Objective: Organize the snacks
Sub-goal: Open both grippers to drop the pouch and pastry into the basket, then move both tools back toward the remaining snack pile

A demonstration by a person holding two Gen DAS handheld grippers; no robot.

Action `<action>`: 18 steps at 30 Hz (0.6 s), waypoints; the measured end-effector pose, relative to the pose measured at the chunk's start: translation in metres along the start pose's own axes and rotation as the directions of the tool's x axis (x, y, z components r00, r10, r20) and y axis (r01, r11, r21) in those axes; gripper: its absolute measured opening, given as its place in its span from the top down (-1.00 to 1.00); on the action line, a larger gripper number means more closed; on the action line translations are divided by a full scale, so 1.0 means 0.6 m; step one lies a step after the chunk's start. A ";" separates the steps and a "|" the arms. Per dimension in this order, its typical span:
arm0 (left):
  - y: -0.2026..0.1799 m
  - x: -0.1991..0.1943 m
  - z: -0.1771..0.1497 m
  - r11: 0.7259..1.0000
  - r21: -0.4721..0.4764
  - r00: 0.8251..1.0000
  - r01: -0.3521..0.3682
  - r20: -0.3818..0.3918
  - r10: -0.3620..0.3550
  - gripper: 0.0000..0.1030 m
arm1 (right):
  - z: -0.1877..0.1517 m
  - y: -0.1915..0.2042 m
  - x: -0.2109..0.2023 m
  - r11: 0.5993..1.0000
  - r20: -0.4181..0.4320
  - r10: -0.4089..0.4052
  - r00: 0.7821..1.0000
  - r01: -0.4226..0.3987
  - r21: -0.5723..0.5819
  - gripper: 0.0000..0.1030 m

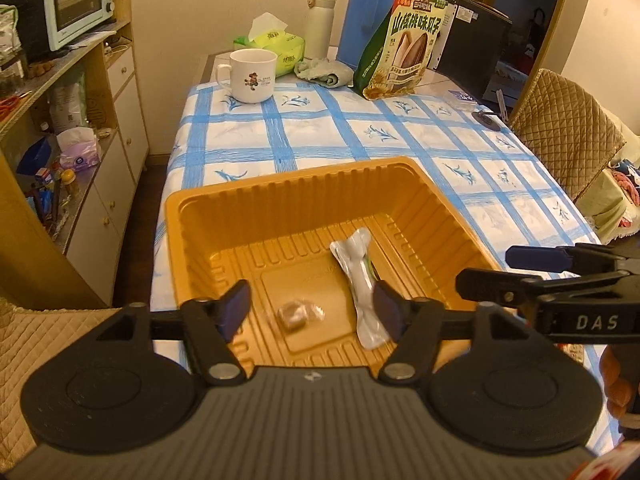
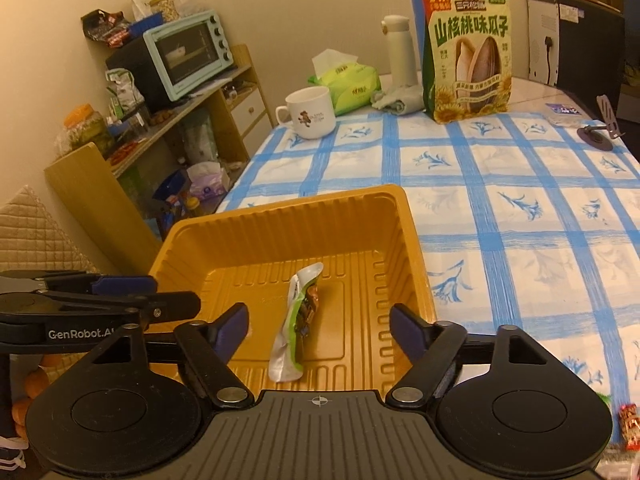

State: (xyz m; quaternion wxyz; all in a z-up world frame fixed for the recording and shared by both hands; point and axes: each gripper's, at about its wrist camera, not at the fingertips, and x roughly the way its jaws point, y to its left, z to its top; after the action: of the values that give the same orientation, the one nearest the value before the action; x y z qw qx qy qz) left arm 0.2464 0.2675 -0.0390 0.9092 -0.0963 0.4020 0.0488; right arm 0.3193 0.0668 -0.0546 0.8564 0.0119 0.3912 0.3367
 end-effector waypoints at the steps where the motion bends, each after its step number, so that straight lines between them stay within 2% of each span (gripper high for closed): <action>1: -0.002 -0.010 -0.005 1.000 0.000 1.000 -0.002 0.005 0.002 -0.34 | -0.004 0.001 -0.009 1.000 0.004 0.004 1.000 -0.004 -0.003 -0.59; 6: -0.027 -0.060 -0.036 1.000 0.007 0.999 -0.030 0.028 0.029 -0.47 | -0.022 0.000 -0.055 0.999 0.022 0.031 0.999 -0.031 -0.012 -0.66; 9: -0.049 -0.086 -0.054 0.999 -0.004 0.998 -0.046 0.038 0.046 -0.48 | -0.039 -0.006 -0.088 0.998 0.032 0.050 0.998 -0.049 -0.031 -0.69; 18: -0.153 -0.154 -0.119 0.996 -0.039 0.995 -0.084 0.054 0.086 -0.60 | -0.101 -0.051 -0.196 0.990 0.025 0.115 0.993 -0.113 -0.081 -0.71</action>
State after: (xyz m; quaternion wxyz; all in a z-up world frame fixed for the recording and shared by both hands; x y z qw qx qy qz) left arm 0.1480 0.1613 -0.0054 0.9153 -0.0941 0.3794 0.0975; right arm 0.2408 -0.0405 -0.0279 0.8413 0.0054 0.3633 0.4002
